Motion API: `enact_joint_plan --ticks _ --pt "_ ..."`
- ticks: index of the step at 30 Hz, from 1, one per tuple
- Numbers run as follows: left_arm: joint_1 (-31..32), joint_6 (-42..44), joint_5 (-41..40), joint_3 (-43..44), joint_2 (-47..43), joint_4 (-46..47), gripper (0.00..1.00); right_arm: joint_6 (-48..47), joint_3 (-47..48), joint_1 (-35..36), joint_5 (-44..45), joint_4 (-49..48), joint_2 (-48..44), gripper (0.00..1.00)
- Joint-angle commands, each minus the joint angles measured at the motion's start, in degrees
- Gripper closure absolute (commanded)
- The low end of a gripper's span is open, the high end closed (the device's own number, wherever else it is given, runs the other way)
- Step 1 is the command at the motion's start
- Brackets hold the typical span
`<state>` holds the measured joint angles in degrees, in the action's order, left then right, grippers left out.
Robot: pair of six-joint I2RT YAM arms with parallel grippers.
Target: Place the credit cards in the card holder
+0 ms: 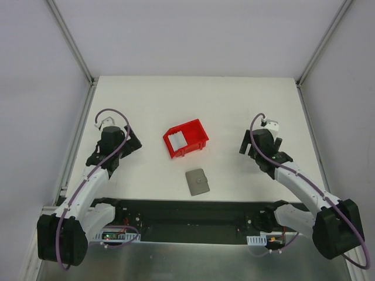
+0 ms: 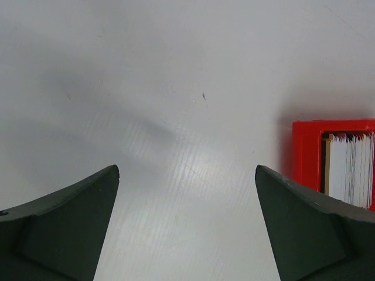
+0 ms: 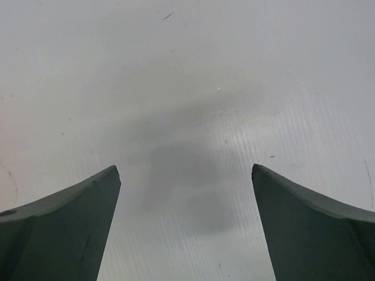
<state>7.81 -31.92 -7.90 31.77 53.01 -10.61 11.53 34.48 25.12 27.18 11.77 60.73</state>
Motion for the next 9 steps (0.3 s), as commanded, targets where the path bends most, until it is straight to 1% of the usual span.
enact_joint_plan --ticks 1,7,9 --pt "-0.17 2.39 -2.03 2.42 0.25 2.0 0.01 -1.07 -0.03 -4.81 -1.34 -0.61 0.0 0.04" --pt "-0.17 3.89 -5.36 3.21 1.3 2.43 0.01 -2.03 -0.9 -12.1 -3.89 -2.1 0.18 0.04" --pt "-0.17 3.45 -7.82 3.04 0.87 2.61 0.01 -3.79 -1.43 -13.43 -2.93 -4.03 1.05 0.04"
